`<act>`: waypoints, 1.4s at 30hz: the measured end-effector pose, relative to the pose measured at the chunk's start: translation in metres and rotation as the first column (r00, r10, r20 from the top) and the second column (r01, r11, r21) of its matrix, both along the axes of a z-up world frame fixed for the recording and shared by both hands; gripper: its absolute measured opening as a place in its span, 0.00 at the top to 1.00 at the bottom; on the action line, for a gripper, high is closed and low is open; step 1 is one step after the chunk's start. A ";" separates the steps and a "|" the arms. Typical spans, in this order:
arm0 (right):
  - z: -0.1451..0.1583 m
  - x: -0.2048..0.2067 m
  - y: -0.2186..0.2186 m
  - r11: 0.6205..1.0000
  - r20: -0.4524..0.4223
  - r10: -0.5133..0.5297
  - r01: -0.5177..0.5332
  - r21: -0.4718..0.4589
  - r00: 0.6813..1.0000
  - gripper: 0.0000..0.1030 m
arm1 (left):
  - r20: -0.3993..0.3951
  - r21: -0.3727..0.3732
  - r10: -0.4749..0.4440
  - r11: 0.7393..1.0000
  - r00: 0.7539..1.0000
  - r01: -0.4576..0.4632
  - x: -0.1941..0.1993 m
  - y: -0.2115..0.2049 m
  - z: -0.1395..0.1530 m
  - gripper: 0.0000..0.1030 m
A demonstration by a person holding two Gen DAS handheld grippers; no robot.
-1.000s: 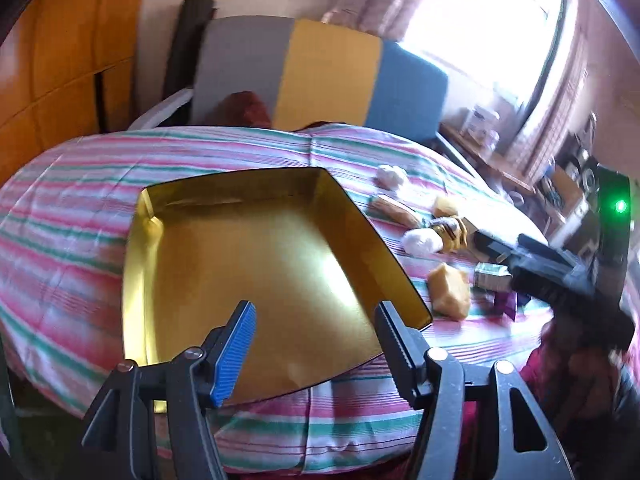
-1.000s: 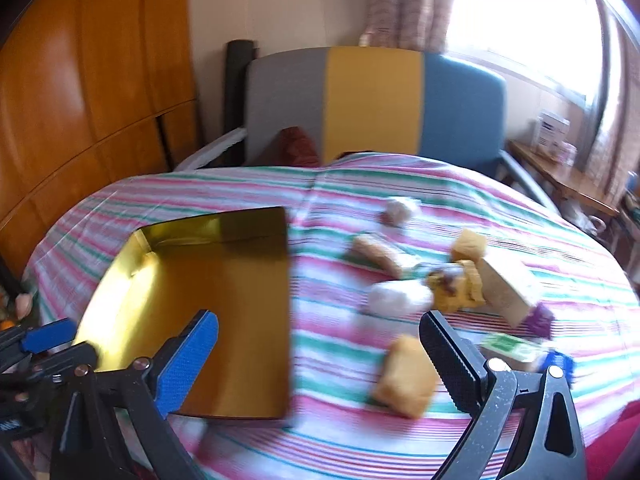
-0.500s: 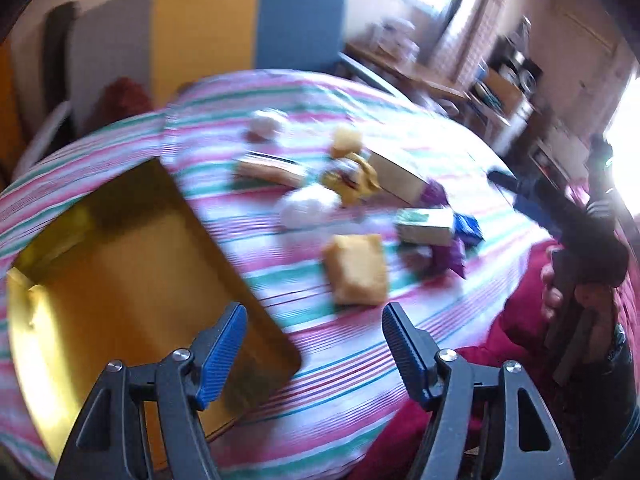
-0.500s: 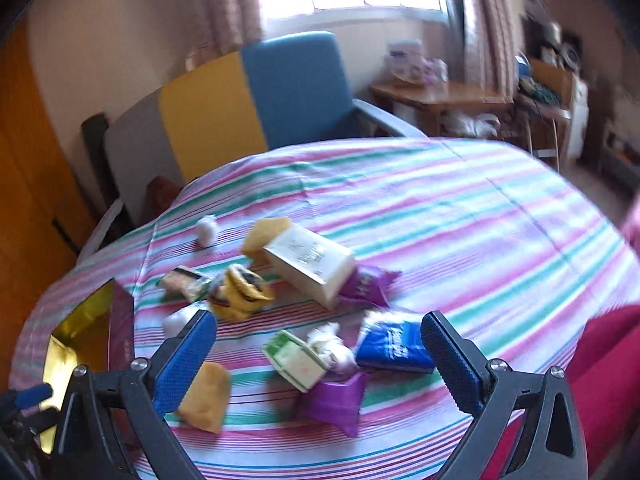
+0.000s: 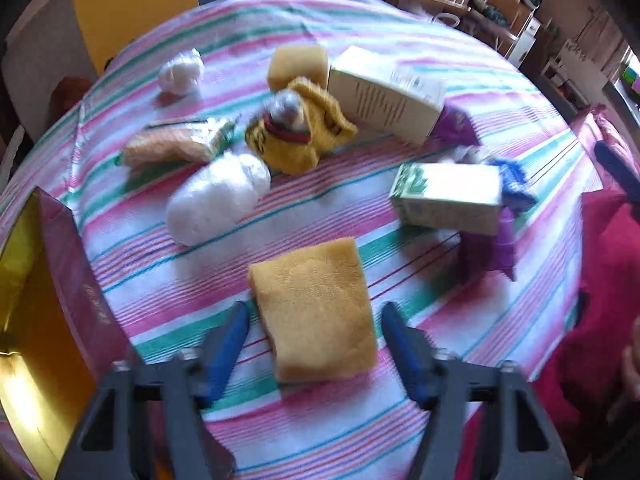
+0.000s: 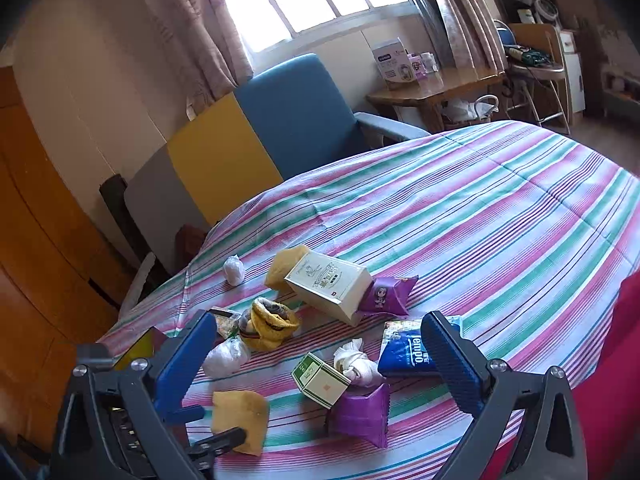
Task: Organize objects
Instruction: 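Move the left tool to the yellow sponge and grasp it, then carry the sponge over the gold tray and release it with the left tool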
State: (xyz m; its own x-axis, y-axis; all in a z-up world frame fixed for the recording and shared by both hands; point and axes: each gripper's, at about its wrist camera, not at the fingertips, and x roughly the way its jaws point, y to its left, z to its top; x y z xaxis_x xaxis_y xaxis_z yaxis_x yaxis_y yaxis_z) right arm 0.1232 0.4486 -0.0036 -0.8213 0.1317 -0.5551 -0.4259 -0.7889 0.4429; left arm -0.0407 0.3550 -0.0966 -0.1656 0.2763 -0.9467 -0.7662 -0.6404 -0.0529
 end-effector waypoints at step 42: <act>-0.073 -0.138 -0.054 0.783 0.672 0.352 -0.598 0.169 0.651 0.70 | -0.012 0.249 0.584 0.788 0.812 -0.563 -0.137 -0.329 0.049 0.50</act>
